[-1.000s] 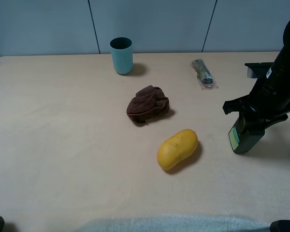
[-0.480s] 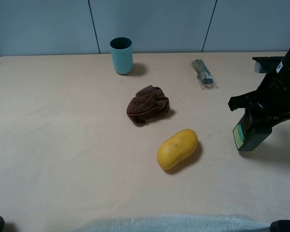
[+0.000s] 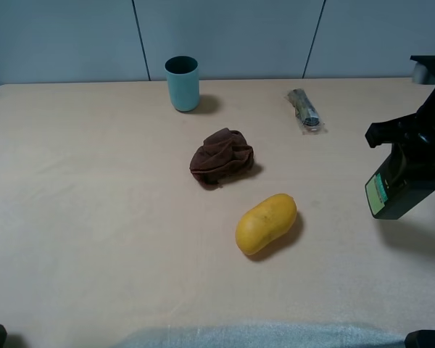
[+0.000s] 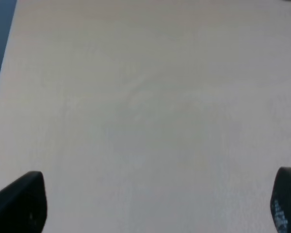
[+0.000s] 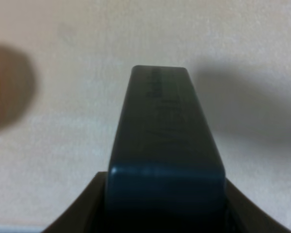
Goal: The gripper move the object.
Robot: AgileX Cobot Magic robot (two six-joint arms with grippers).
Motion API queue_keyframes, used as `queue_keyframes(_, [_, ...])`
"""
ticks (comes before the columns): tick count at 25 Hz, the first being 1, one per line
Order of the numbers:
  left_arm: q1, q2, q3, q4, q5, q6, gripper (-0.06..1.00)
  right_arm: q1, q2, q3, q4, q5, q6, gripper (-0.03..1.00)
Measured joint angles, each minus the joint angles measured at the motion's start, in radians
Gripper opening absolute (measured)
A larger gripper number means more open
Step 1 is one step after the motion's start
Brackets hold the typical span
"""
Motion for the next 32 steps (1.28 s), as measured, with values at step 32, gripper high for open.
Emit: queue_keyframes(32, [0.000,0.000,0.000,0.000,0.000,0.000,0.93,0.089,-0.011,-0.153,0.143,0.125,0.024,0.30])
